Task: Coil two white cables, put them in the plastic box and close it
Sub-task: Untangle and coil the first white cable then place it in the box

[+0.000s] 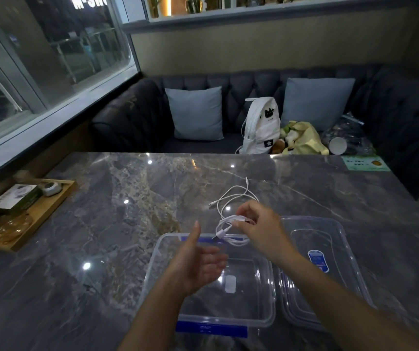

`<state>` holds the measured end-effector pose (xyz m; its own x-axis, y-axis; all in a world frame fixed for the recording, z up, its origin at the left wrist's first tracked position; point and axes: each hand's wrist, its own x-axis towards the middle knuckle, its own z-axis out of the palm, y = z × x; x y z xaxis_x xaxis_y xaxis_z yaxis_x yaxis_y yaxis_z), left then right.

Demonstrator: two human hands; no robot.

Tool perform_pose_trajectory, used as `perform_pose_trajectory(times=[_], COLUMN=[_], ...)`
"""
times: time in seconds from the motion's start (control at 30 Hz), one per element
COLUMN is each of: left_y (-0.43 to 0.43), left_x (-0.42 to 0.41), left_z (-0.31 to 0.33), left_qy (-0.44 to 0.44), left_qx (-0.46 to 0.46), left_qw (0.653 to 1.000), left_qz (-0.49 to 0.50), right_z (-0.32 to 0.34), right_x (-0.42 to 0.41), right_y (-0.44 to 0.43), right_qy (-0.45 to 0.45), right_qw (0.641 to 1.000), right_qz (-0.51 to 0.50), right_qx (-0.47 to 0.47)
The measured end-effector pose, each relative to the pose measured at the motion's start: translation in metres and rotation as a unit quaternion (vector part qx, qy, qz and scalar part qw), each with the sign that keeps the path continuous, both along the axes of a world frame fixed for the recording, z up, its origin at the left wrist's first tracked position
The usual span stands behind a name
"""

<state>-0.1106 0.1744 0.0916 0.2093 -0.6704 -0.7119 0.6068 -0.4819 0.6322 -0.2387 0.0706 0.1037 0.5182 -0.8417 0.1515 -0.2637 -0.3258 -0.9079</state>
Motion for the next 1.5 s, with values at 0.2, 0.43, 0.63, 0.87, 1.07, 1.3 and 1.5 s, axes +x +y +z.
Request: perform_pose_trajectory(times=[0.2, 0.43, 0.63, 0.87, 1.07, 1.3, 1.5], left_y=[-0.002, 0.002, 0.007, 0.021, 0.032, 0.036, 0.032], left_x=[0.012, 0.03, 0.049, 0.061, 0.067, 0.066, 0.064], left_z=[0.004, 0.002, -0.004, -0.004, -0.013, -0.042, -0.055], left_qy=[0.162, 0.134, 0.047, -0.107, -0.234, -0.53, -0.591], left_qx=[-0.051, -0.116, -0.16, -0.136, -0.076, -0.009, 0.063], left_qw=[0.985, 0.982, 0.984, 0.985, 0.969, 0.835, 0.776], left_qz=[0.016, 0.062, 0.061, -0.002, -0.037, -0.15, -0.211], right_z=[0.002, -0.001, -0.011, -0.017, -0.034, -0.056, -0.069], right_x=[0.006, 0.011, 0.02, 0.038, 0.05, 0.053, 0.062], right_y=[0.011, 0.016, 0.02, 0.031, 0.043, 0.053, 0.054], right_qy=[0.003, 0.012, -0.087, -0.104, -0.058, 0.025, 0.065], right_qw=[0.988, 0.976, 0.983, 0.929, 0.929, 0.921, 0.903], right_qz=[0.103, 0.102, 0.0, 0.019, -0.005, -0.04, -0.069], right_qx=[-0.112, -0.192, 0.16, 0.354, 0.365, 0.387, 0.42])
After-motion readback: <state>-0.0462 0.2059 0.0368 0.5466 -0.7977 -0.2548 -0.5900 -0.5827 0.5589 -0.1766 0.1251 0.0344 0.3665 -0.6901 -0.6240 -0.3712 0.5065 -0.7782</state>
